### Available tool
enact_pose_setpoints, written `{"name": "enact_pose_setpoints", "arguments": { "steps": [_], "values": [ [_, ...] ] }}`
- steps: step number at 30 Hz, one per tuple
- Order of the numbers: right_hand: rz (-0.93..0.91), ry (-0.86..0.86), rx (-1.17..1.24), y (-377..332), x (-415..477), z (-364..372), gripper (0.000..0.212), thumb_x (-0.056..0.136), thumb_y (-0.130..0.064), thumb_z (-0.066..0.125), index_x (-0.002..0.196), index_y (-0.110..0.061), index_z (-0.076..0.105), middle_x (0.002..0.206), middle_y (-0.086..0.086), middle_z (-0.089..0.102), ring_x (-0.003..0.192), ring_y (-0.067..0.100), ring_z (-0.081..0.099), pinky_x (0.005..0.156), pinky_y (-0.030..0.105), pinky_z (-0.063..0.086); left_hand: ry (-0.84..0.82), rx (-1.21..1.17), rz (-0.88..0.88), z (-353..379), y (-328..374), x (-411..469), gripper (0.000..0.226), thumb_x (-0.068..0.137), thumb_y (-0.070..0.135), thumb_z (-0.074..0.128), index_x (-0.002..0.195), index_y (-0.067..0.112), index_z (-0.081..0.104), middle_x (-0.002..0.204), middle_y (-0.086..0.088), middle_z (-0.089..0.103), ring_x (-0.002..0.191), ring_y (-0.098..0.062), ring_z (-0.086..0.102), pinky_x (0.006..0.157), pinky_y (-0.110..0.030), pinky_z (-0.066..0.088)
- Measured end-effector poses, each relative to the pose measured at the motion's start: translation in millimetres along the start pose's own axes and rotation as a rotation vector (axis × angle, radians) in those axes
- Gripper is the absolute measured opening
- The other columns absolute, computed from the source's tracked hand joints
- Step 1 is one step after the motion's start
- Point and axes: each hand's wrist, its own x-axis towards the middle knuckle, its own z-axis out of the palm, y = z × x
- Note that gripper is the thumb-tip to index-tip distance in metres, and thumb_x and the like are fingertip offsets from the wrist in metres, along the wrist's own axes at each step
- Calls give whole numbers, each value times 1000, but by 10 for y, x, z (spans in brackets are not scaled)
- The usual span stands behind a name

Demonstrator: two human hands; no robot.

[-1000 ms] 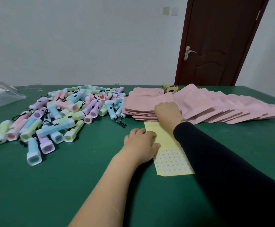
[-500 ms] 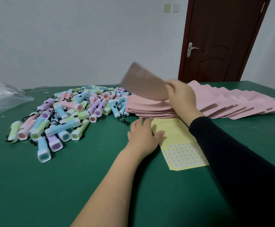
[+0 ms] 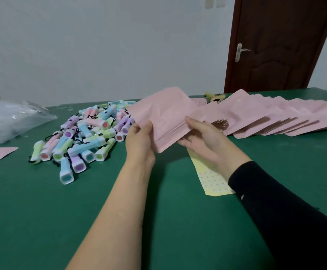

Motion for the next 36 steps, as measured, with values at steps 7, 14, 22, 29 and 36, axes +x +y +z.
{"name": "enact_pose_setpoints", "arguments": {
  "steps": [7, 14, 22, 29, 36],
  "values": [
    [-40, 39, 17, 105, 28, 166, 26, 103, -6, 40, 124, -5, 55, 106, 13, 72, 92, 24, 71, 76, 39, 60, 149, 709, 559, 38, -80, -113, 43, 81, 18, 73, 116, 19, 48, 116, 5, 50, 112, -18, 49, 98, -34, 42],
    [-15, -34, 165, -19, -39, 161, 31, 98, -17, 36, 108, 1, 59, 99, 19, 68, 99, 33, 63, 85, 39, 54, -247, 816, 546, 85, -103, -157, 19, 83, 22, 77, 98, 21, 66, 106, 7, 65, 96, 1, 57, 84, -16, 47],
    [14, -32, 39, -14, -56, 157, 26, 95, -14, 37, 103, 2, 56, 111, 24, 60, 124, 45, 52, 108, 50, 42, -335, 671, 364, 11, -14, -135, 13, 87, 22, 74, 98, 25, 71, 95, 13, 71, 83, 6, 62, 58, -7, 42],
    [21, -10, 4, -18, -40, 140, 20, 92, -9, 37, 81, -6, 53, 84, 15, 60, 92, 33, 57, 93, 45, 51, -344, 653, 338, 0, -30, -83, 10, 90, 20, 69, 95, 28, 74, 94, 8, 75, 94, -11, 69, 74, -17, 54],
    [-11, -20, -55, 20, -34, 176, 16, 90, 5, 40, 100, 0, 52, 102, 23, 59, 102, 35, 59, 91, 44, 54, -307, 708, 406, 19, -37, -108, 11, 94, 17, 63, 90, 21, 73, 81, 11, 72, 74, -1, 62, 64, -12, 47]
  ]
}}
